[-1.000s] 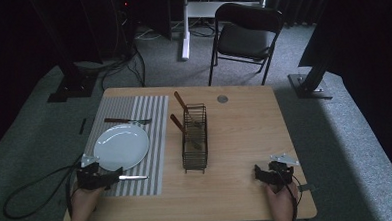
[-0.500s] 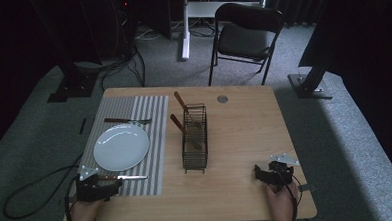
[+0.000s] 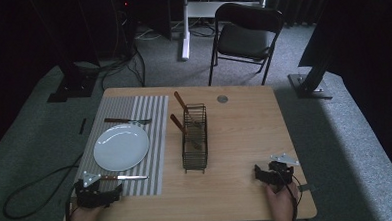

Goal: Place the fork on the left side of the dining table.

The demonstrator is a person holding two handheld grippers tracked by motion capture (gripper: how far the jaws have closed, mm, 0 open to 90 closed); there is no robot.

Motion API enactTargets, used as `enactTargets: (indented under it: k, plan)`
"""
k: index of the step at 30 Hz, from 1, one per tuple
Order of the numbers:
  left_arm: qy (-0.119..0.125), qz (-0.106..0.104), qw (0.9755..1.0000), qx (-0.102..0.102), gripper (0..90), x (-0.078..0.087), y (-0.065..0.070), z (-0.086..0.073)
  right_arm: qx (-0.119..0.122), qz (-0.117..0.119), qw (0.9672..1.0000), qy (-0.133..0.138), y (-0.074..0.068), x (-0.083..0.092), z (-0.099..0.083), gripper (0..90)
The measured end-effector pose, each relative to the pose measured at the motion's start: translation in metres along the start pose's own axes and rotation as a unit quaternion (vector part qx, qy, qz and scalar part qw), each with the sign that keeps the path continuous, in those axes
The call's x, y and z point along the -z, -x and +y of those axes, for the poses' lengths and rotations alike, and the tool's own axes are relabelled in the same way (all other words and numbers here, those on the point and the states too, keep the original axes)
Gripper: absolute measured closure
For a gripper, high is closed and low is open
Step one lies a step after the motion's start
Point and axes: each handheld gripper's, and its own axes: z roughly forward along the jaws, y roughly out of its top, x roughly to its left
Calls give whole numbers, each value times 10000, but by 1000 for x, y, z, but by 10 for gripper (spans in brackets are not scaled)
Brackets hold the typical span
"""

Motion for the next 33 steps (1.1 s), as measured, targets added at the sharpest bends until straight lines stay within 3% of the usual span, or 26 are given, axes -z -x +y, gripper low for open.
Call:
enactTargets:
  k: [5,13,33]
  plan:
    - [-40,269,9994,-199,0,-1,9,-3,0,2,10000,2,0,0,0,131]
    - [125,433,9990,-12,0,1,13,-9,-2,0,10000,2,0,0,0,131]
    - [123,453,9989,10,0,1,13,-9,0,1,10000,1,0,0,0,131]
